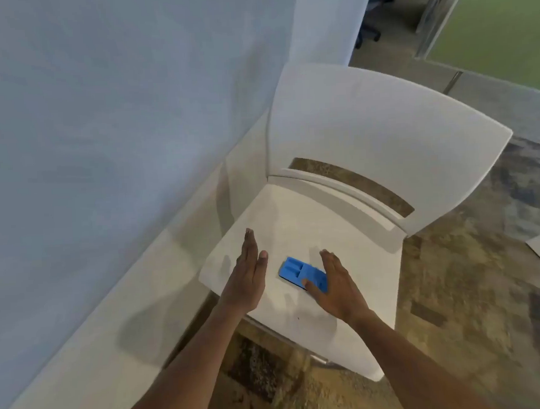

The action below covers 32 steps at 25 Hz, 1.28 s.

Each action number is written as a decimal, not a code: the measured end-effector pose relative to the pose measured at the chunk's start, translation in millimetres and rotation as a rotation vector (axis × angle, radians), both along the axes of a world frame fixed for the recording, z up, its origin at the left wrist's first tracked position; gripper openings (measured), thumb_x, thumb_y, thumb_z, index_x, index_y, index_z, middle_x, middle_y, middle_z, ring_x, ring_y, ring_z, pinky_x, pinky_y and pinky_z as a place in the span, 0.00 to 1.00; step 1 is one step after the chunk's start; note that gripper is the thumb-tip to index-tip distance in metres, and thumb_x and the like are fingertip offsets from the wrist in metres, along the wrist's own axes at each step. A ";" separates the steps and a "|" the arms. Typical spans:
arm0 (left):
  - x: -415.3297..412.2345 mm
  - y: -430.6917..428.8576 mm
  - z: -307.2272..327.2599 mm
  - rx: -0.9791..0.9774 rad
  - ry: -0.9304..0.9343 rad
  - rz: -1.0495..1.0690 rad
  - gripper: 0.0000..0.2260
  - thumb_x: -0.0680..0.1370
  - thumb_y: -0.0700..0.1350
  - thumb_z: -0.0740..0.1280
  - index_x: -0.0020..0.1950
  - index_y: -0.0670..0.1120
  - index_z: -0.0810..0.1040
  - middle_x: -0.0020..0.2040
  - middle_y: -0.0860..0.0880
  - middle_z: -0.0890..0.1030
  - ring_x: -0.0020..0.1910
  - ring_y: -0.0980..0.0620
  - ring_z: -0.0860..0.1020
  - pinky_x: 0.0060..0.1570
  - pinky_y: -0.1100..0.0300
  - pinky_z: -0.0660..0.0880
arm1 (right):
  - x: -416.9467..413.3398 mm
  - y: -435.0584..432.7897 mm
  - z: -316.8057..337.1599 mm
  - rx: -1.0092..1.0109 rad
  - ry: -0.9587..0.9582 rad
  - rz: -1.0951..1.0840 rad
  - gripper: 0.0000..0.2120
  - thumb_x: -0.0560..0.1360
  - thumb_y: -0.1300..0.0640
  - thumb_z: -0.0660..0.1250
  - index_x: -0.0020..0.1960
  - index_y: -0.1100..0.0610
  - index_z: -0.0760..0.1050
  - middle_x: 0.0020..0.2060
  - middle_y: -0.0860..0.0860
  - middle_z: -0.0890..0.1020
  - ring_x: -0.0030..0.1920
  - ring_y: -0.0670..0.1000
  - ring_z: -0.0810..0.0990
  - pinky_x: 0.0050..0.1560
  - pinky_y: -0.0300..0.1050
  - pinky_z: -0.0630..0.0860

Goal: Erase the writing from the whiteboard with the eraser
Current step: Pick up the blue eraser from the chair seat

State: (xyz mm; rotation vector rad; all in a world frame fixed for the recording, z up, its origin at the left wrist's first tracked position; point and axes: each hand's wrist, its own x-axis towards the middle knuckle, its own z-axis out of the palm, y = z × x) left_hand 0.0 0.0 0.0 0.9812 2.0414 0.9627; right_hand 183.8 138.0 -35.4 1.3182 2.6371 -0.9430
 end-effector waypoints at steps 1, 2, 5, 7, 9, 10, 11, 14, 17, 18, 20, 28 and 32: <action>1.9 -1.0 0.0 -0.003 0.003 0.007 0.27 0.88 0.54 0.45 0.85 0.53 0.36 0.86 0.56 0.40 0.82 0.63 0.43 0.77 0.64 0.42 | 0.0 -1.1 -5.4 -0.002 -0.008 -0.001 0.44 0.79 0.33 0.62 0.83 0.56 0.50 0.82 0.51 0.57 0.82 0.53 0.54 0.81 0.52 0.59; 0.4 -0.4 -2.4 -0.023 0.004 0.016 0.27 0.89 0.55 0.45 0.85 0.53 0.36 0.86 0.56 0.40 0.83 0.61 0.43 0.77 0.64 0.42 | -0.1 -0.6 -7.5 0.002 -0.028 -0.003 0.43 0.78 0.34 0.64 0.82 0.57 0.53 0.80 0.51 0.61 0.81 0.54 0.59 0.79 0.53 0.63; -0.1 -3.6 -9.9 -0.070 0.007 0.006 0.27 0.89 0.55 0.44 0.85 0.53 0.36 0.86 0.56 0.40 0.84 0.59 0.44 0.77 0.64 0.41 | -0.1 -4.9 -21.6 0.011 -0.059 -0.003 0.36 0.79 0.40 0.67 0.79 0.56 0.61 0.71 0.51 0.71 0.72 0.56 0.70 0.71 0.54 0.73; -3.3 -5.1 -10.1 -0.071 0.019 0.014 0.27 0.88 0.56 0.44 0.85 0.53 0.36 0.86 0.57 0.39 0.82 0.63 0.42 0.76 0.65 0.41 | -0.9 -6.3 -27.6 0.025 -0.050 -0.019 0.32 0.80 0.45 0.68 0.78 0.56 0.63 0.69 0.52 0.72 0.70 0.56 0.72 0.69 0.53 0.74; -7.9 -8.2 -10.1 -0.065 0.040 0.024 0.27 0.88 0.56 0.44 0.85 0.54 0.36 0.86 0.57 0.40 0.81 0.63 0.42 0.75 0.65 0.39 | -3.5 -5.1 -32.2 0.025 -0.039 -0.036 0.28 0.80 0.48 0.68 0.77 0.56 0.65 0.70 0.52 0.73 0.70 0.56 0.73 0.68 0.52 0.75; -9.2 -9.6 -9.7 -0.055 0.040 0.030 0.27 0.88 0.56 0.44 0.85 0.54 0.37 0.86 0.57 0.40 0.82 0.62 0.43 0.75 0.65 0.39 | -4.5 -4.8 -32.6 0.024 -0.040 -0.053 0.26 0.80 0.50 0.68 0.75 0.56 0.67 0.68 0.52 0.75 0.67 0.55 0.75 0.65 0.50 0.76; -10.0 -11.1 -8.0 -0.043 0.037 0.037 0.27 0.88 0.56 0.44 0.85 0.54 0.37 0.86 0.57 0.41 0.83 0.61 0.43 0.76 0.65 0.39 | -5.8 -4.8 -32.9 0.025 -0.031 -0.072 0.24 0.80 0.51 0.69 0.73 0.56 0.69 0.65 0.52 0.77 0.63 0.54 0.77 0.60 0.47 0.77; -14.8 -16.1 1.9 -0.010 0.067 0.062 0.27 0.88 0.56 0.44 0.85 0.53 0.38 0.86 0.57 0.43 0.82 0.62 0.44 0.80 0.62 0.42 | -12.0 -10.5 -20.8 0.041 0.026 -0.107 0.21 0.78 0.52 0.71 0.68 0.56 0.72 0.56 0.51 0.80 0.50 0.51 0.77 0.47 0.42 0.72; -24.7 -20.2 18.1 0.033 0.143 0.115 0.27 0.87 0.57 0.45 0.86 0.53 0.41 0.86 0.56 0.46 0.85 0.56 0.48 0.78 0.63 0.46 | -28.5 -15.1 5.0 0.096 0.143 -0.117 0.20 0.77 0.52 0.73 0.65 0.55 0.72 0.52 0.51 0.79 0.45 0.50 0.74 0.45 0.42 0.69; -28.8 -21.6 24.3 0.044 0.172 0.134 0.28 0.87 0.57 0.45 0.86 0.54 0.42 0.87 0.56 0.47 0.85 0.54 0.50 0.78 0.62 0.48 | -36.0 -15.6 14.7 0.114 0.192 -0.107 0.19 0.76 0.52 0.74 0.64 0.55 0.73 0.51 0.49 0.78 0.45 0.49 0.74 0.45 0.42 0.69; -38.5 -27.0 43.7 0.070 0.243 0.160 0.28 0.87 0.60 0.46 0.85 0.58 0.42 0.86 0.57 0.48 0.85 0.53 0.52 0.76 0.60 0.52 | -54.3 -17.5 42.6 0.143 0.314 -0.085 0.20 0.76 0.51 0.74 0.63 0.56 0.73 0.51 0.47 0.76 0.47 0.48 0.75 0.44 0.37 0.69; -73.0 -60.3 155.6 0.315 0.506 0.232 0.34 0.84 0.66 0.38 0.86 0.51 0.46 0.85 0.60 0.46 0.84 0.63 0.46 0.80 0.69 0.42 | -116.7 -42.7 178.8 0.293 0.779 -0.030 0.25 0.73 0.50 0.77 0.65 0.56 0.73 0.54 0.47 0.79 0.50 0.44 0.76 0.45 0.25 0.70; -90.2 -89.8 228.1 0.373 0.668 0.329 0.28 0.87 0.56 0.45 0.86 0.47 0.50 0.84 0.59 0.50 0.83 0.67 0.46 0.80 0.69 0.44 | -139.5 -67.2 254.6 0.362 0.992 0.032 0.22 0.74 0.51 0.77 0.63 0.57 0.75 0.51 0.48 0.79 0.48 0.41 0.74 0.47 0.24 0.69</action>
